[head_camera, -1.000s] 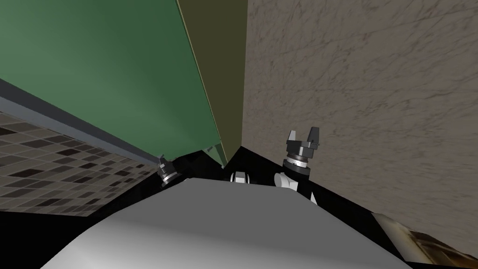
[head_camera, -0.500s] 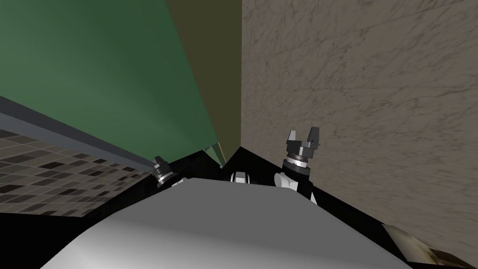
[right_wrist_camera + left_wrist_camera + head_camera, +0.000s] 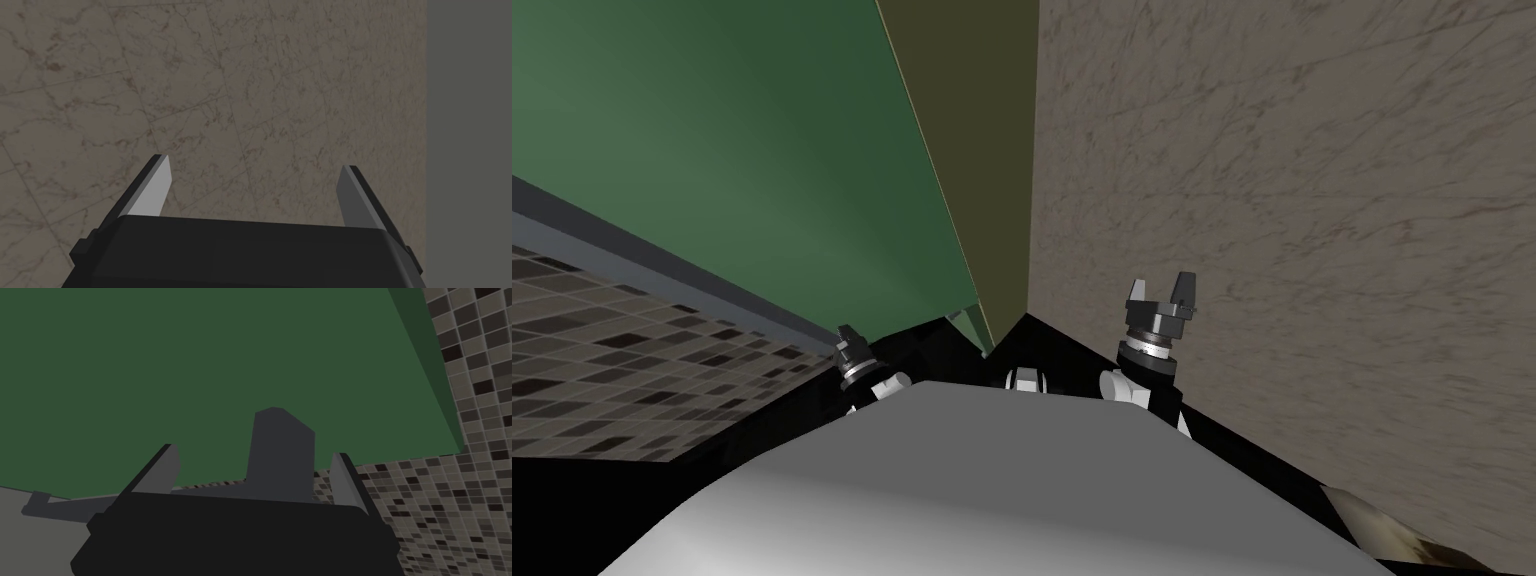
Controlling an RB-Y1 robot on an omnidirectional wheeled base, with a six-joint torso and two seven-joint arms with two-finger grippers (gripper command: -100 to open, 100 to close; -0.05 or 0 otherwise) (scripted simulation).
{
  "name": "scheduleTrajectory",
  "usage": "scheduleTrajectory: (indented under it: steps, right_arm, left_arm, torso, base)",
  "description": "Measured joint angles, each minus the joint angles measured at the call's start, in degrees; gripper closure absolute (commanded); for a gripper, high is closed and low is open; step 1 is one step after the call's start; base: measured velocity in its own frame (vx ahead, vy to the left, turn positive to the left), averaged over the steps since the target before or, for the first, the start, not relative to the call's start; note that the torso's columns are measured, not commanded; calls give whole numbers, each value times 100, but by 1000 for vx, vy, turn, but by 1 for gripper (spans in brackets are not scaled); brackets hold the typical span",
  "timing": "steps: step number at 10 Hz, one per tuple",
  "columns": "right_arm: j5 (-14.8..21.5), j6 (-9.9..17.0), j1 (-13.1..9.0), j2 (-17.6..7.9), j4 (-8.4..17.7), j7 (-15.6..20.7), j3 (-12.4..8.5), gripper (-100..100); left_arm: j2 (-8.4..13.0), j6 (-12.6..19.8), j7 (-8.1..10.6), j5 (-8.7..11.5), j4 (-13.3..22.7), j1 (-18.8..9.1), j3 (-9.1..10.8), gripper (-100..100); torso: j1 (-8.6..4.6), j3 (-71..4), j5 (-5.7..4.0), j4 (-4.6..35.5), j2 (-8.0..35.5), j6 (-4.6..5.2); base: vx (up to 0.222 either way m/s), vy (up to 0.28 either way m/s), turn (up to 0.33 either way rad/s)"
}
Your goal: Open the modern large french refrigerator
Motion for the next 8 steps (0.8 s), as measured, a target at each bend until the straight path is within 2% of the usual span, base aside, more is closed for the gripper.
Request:
scheduleTrajectory:
  steps: [1,2,3,8]
  right_arm:
    - [0,0,0,0,0,0,0,0]
    - [0,0,0,0,0,0,0,0]
    - [0,0,0,0,0,0,0,0]
    - [0,0,0,0,0,0,0,0]
  left_arm:
    - [102,96,38,12,24,-20,7,-100]
    - [95,186,54,18,-61,6,12,-100]
    - [80,217,56,20,-59,14,10,0]
    - [38,260,62,26,-7,34,2,0]
  torso:
    - [-7,1,-9,3,5,-6]
    - [-11,0,-15,6,7,-1]
    - [-1,0,-4,2,0,5]
    - [36,-6,31,-12,-23,9]
  base:
    - [1,-38,14]
    - [3,-7,2]
    - [0,0,0]
    - [0,0,0]
